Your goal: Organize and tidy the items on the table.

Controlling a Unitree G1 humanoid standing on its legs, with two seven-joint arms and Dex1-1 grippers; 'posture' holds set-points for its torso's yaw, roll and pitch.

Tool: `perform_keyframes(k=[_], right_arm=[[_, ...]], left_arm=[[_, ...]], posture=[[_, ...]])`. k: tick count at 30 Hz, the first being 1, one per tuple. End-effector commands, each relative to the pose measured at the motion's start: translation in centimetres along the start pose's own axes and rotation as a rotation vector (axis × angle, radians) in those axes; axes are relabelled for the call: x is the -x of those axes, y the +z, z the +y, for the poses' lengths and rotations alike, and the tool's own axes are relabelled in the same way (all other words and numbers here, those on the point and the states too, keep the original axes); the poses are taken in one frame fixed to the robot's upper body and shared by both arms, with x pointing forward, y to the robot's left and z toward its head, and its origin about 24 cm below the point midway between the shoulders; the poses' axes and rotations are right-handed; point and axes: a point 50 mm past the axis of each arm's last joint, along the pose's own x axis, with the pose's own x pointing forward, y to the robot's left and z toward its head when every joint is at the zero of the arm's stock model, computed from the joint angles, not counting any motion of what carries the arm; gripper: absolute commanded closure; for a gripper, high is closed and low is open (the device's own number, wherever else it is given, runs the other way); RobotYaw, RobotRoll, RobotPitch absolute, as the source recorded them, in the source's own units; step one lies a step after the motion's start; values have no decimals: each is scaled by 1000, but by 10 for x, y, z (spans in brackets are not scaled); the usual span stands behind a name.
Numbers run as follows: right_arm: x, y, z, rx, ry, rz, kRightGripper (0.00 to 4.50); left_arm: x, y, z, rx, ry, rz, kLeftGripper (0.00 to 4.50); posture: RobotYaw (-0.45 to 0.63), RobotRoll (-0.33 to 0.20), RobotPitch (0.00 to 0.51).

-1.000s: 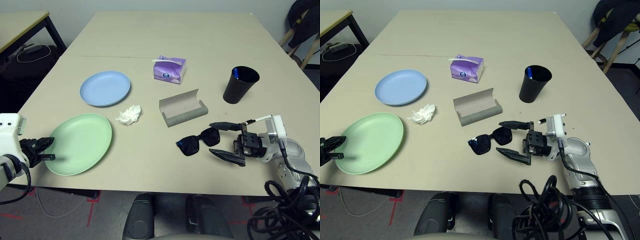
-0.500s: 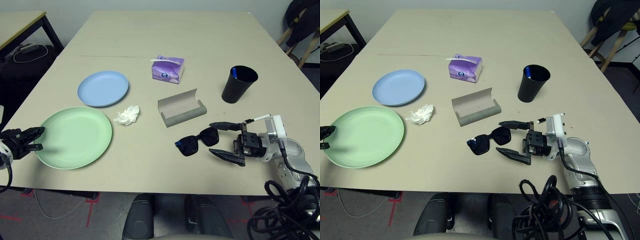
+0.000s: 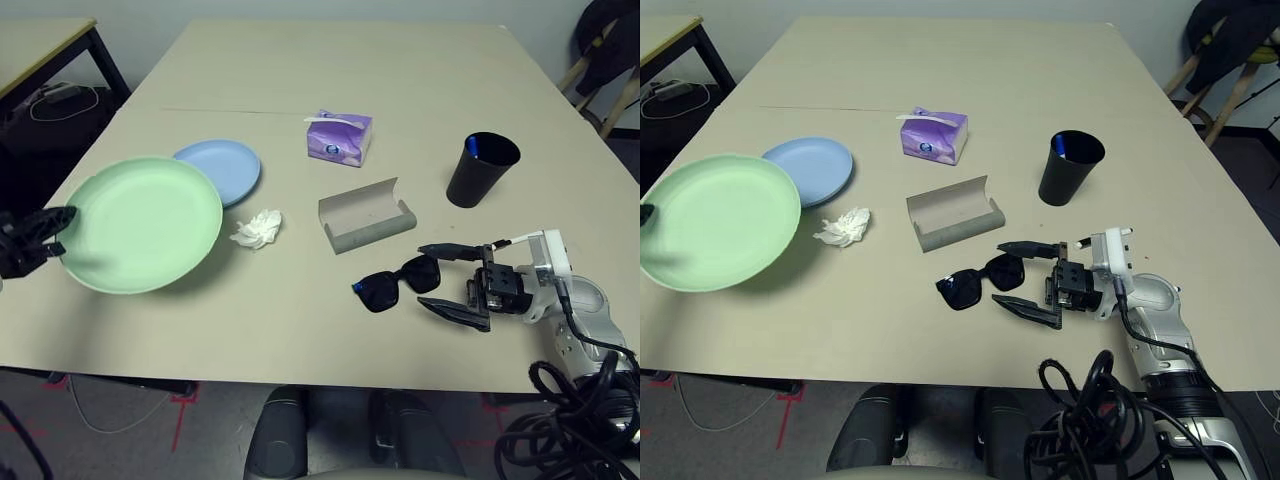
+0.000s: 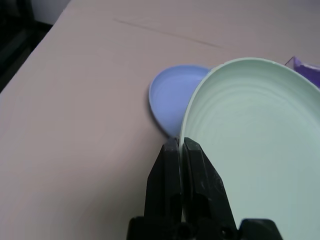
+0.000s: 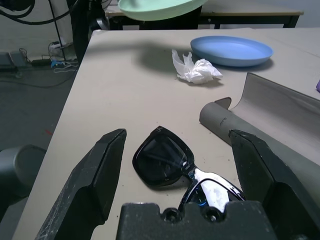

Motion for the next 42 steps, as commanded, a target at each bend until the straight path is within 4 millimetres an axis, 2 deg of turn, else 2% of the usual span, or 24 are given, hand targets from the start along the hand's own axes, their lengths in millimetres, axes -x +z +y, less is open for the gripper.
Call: perform_keyframes(k=[1,8,16,21,35,38,42], right_arm=[[1,-3,2,-5,5,15,0],[1,-5,6,-8,-5,13,0],[3,-4,9,-1,-23,15,0],[4,-4,11,2,-32,19,0],[4,-3,11,7,-34,25,0],[5,-3,11,7,-36,27,0],[4,-3,11,10,-40,26,0]], left_arm=[[-16,4,-15,-6,18,-30,4477],[-66,1,-50,-95,120,-8,4477],[-95,-1,-47,-145,293,-29,4477],[-102,-3,-49,-195,385,-47,4477],[-112,-7,-49,-160,480,-77,4477],[-114,-9,-50,-146,475,-65,3763],[-114,-9,-55,-158,455,-69,2193]], posture=[[193,0,123],[183,0,122],[152,0,120],[138,0,115],[128,0,117],[126,0,114],[127,0,113]])
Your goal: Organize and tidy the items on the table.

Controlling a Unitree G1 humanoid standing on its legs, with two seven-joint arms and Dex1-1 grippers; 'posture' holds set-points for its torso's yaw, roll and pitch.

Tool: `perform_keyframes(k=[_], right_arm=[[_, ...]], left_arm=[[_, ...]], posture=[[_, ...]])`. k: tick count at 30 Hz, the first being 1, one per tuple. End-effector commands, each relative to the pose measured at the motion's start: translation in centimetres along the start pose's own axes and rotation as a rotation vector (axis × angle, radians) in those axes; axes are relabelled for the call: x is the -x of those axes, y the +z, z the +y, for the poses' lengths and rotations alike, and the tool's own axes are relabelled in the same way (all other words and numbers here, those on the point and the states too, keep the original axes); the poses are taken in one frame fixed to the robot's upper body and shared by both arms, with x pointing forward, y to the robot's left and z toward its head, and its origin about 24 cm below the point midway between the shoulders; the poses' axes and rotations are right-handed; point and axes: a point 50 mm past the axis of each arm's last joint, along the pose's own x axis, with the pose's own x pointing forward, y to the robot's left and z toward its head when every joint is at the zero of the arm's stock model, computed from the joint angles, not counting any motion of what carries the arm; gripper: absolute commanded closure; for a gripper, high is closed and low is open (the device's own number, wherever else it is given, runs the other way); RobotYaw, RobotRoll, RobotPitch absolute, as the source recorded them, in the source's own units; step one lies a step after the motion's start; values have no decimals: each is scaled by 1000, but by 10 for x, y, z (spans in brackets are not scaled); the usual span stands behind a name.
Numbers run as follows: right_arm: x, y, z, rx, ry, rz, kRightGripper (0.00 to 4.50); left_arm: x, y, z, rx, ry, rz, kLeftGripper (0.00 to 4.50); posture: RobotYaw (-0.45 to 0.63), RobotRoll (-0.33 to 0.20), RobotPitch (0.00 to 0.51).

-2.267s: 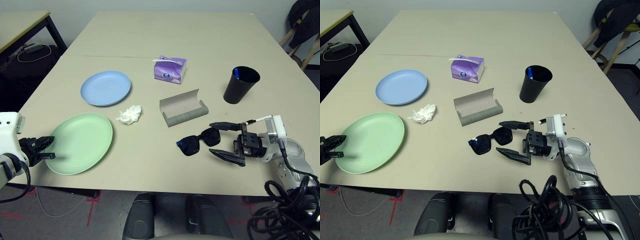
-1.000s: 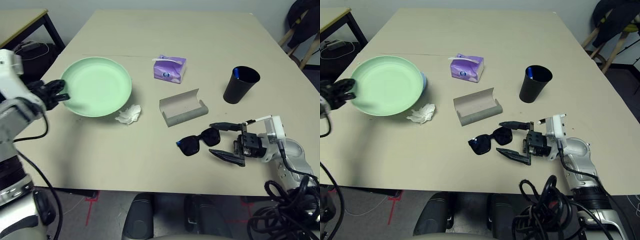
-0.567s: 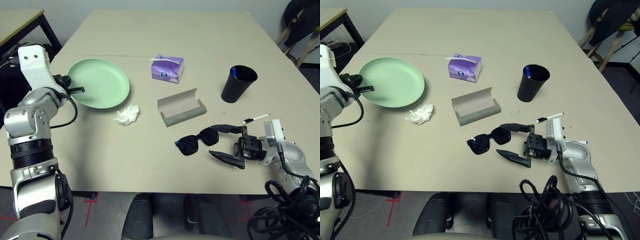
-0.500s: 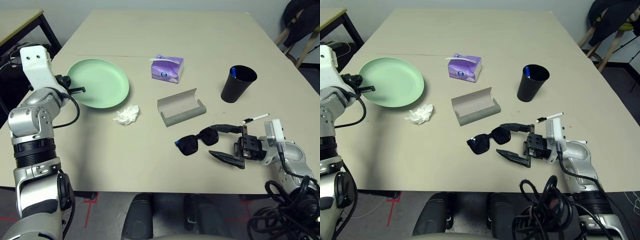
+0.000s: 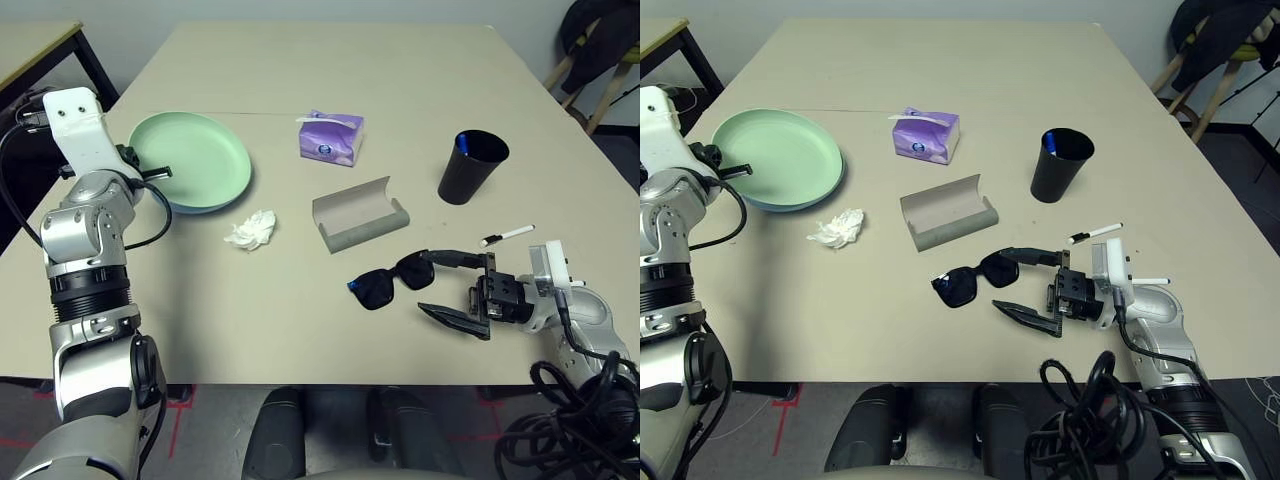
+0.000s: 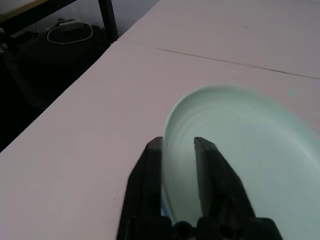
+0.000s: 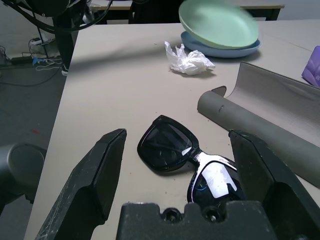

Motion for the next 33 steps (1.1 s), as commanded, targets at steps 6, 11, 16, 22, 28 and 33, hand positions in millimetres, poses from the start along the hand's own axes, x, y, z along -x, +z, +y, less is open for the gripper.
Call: perform_keyframes(k=[6,11,16,22,28,33], right_arm=[[-2,1,0,17,3,2,0],[-2,2,0,17,-1,-3,0],[-4,3,-2,29,-25,-17,0],[-10,4,-5,46,-68,-40,0],[-10,2,0,38,-103,-41,0],[-9,1,6,30,-174,-48,0]], left_arm=[[5,6,-3,-15,-19,-41,45],[14,13,-2,49,-111,-93,45],[34,13,-5,77,-296,-130,45],[57,-18,-12,38,-471,-36,45],[77,-47,-22,-18,-579,23,45],[84,-64,-33,-92,-645,30,45]], posture=[[136,0,116],[139,0,118],[146,0,121],[143,0,117],[126,0,120],[126,0,120]])
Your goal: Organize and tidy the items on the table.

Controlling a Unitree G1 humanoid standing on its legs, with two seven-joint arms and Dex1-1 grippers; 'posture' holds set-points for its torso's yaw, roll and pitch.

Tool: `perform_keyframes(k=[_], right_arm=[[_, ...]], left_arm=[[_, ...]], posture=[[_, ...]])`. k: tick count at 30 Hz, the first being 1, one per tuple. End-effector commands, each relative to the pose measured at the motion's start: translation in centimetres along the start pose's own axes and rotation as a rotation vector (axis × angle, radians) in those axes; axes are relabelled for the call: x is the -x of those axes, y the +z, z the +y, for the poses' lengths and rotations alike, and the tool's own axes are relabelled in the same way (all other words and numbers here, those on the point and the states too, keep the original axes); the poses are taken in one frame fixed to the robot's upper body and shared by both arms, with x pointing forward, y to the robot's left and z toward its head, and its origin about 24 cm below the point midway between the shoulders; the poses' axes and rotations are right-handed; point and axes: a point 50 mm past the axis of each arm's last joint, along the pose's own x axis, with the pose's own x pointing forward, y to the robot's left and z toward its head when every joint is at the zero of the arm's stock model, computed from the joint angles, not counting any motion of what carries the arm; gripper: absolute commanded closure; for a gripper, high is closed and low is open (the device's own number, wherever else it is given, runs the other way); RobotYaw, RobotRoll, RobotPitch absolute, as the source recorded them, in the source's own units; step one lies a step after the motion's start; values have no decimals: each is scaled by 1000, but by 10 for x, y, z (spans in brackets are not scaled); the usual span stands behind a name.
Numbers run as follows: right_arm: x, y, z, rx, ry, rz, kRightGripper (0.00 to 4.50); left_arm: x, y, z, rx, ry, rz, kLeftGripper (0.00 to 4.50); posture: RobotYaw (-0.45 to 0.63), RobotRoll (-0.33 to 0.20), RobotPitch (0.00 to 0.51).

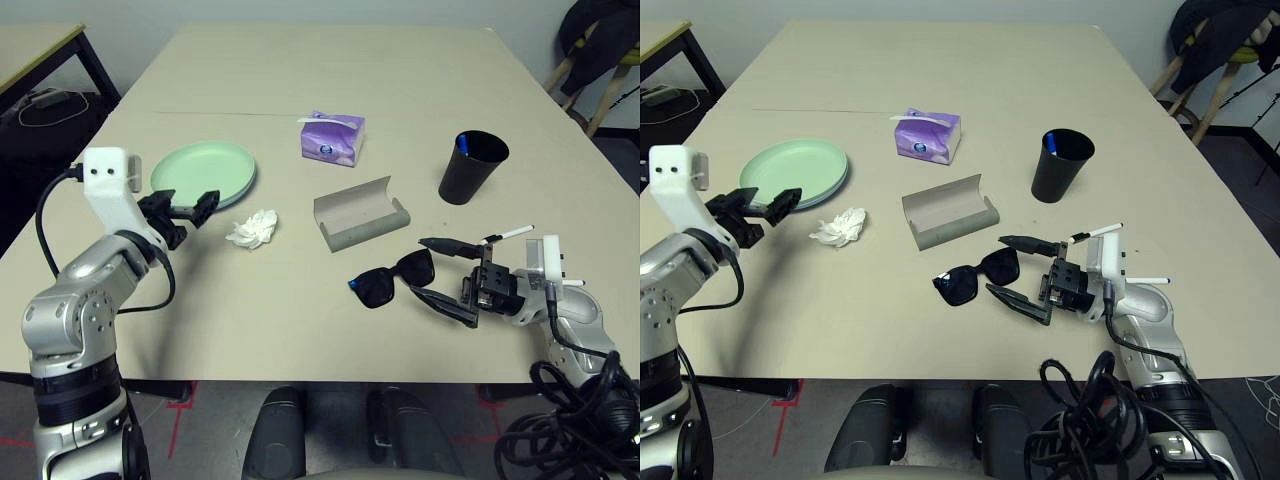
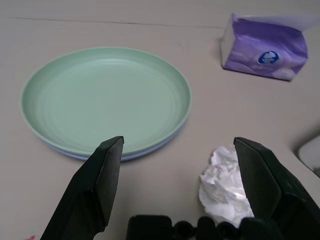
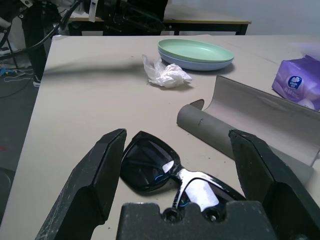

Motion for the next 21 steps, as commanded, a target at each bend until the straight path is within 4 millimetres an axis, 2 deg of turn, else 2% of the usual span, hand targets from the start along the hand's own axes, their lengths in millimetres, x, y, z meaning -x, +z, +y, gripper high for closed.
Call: perform_keyframes(k=[1,12,21], right_arm=[[1,0,5,6,-44,2,0],[10,1,19,-18,-117,25,0],[13,1,27,-54,-165,43,0]], left_arm=[[-1,-7,-12,-62,-61,-6,45],[-9,-28,-31,-161,-191,36,45],[-16,-38,-32,-266,-211,71,45]], posture=[[98,0,125],[25,0,135],[-6,0,143]])
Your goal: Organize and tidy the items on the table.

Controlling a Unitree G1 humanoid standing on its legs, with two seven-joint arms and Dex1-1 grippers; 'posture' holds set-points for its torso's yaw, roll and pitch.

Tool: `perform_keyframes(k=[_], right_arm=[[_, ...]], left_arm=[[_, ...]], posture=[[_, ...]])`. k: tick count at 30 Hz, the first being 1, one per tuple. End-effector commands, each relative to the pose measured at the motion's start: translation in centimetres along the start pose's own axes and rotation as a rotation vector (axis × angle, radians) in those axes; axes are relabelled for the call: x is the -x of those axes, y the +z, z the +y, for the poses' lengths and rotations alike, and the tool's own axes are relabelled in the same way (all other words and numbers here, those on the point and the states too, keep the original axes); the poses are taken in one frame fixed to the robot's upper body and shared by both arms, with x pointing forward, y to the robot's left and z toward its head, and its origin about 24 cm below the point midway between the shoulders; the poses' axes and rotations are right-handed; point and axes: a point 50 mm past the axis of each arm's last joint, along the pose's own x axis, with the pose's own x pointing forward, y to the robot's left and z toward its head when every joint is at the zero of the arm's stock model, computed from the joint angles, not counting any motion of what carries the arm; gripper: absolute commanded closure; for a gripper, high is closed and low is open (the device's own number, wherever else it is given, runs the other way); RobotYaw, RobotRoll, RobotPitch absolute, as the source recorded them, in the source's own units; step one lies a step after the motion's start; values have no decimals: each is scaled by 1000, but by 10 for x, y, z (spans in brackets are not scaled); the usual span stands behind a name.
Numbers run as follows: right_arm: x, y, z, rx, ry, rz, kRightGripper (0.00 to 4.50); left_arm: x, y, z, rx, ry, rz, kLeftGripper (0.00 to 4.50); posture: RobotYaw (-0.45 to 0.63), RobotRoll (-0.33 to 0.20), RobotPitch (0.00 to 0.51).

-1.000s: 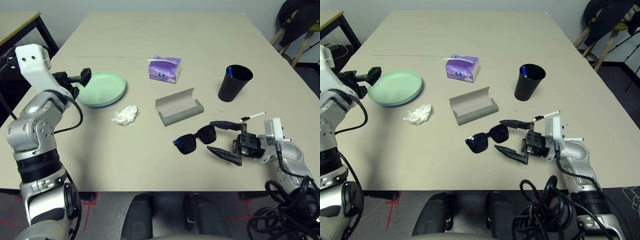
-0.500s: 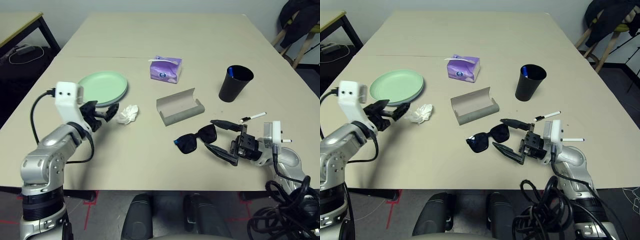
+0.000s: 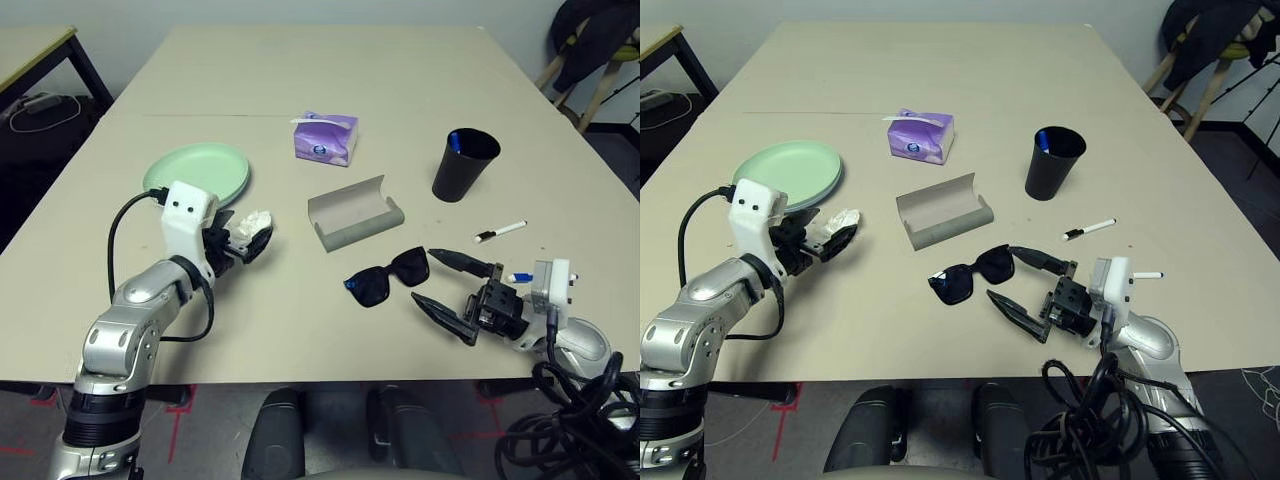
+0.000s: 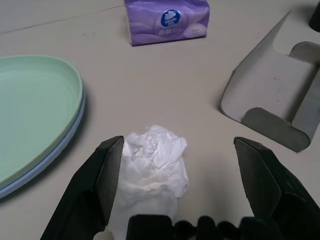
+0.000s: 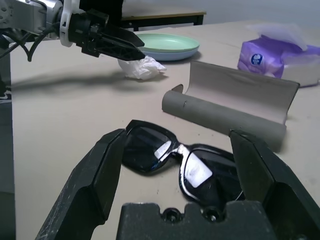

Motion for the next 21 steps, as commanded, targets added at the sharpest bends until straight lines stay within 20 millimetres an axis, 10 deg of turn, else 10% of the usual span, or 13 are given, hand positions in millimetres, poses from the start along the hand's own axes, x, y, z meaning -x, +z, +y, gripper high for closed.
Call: perform_keyframes(k=[1,11,21], right_arm=[[2,3,1,4,-15,10,0],[0,7,2,-4,-65,6,0],[-2,8,1,2,-78,-1,0]], left_arm=[[-3,-12,1,-54,-5,61,45],[-6,-26,1,-164,-19,129,195],[-4,-20,9,-199,10,118,3723]], posture=[[-6,0,143],[-32,0,141],[-27,0,143]])
